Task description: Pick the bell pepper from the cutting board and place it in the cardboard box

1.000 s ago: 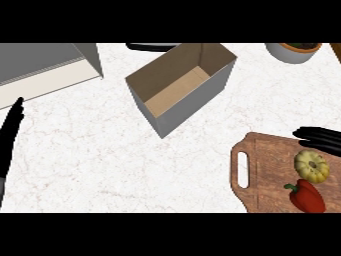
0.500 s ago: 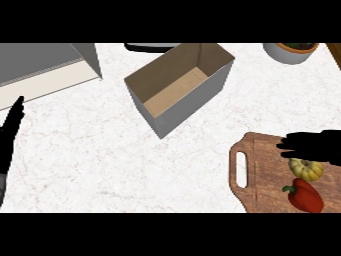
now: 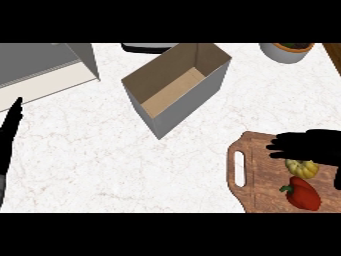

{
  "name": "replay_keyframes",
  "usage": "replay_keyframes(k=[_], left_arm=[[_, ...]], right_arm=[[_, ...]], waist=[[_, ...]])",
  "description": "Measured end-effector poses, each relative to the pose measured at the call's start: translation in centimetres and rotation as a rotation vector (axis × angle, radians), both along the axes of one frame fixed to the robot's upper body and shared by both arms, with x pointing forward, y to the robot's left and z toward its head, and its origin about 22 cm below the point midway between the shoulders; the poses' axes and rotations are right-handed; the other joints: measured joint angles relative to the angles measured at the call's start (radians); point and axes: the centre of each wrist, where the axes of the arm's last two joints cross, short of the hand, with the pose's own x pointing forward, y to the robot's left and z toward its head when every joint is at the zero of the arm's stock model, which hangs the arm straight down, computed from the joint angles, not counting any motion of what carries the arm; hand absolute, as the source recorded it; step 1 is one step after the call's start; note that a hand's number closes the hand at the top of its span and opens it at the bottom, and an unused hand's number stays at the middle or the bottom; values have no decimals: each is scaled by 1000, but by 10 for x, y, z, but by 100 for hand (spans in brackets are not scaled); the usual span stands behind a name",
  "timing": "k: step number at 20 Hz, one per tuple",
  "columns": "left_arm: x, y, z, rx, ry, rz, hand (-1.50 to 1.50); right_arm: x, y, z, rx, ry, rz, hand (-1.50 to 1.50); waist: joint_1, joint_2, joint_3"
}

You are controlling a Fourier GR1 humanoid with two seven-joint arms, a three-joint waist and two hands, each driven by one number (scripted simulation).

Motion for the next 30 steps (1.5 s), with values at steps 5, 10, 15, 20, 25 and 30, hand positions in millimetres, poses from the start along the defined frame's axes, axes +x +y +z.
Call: replay_keyframes(k=[5, 10, 15, 20, 25, 30], left_arm=[[-2, 3, 0, -1, -2, 3, 0], [0, -2, 2, -9, 5, 5, 0], [-7, 1, 2, -4, 3, 13, 0], [-5, -2, 2, -5, 6, 17, 0], [-2, -2, 4, -4, -1, 16, 0], [-7, -1, -3, -3, -3, 6, 0]], right_arm=[[-5, 1, -15, -13, 8, 6, -150], [-13, 1, -20, 1, 26, 19, -150], [-25, 7, -16, 33, 37, 59, -150], [-36, 11, -4, 46, 34, 90, -150], [-42, 10, -12, -24, 30, 88, -150], [-47, 24, -30, -60, 34, 79, -150]], waist=[[-3, -1, 0], [-5, -1, 0], [-7, -3, 0], [-10, -3, -1], [-8, -2, -1], [-6, -5, -4]])
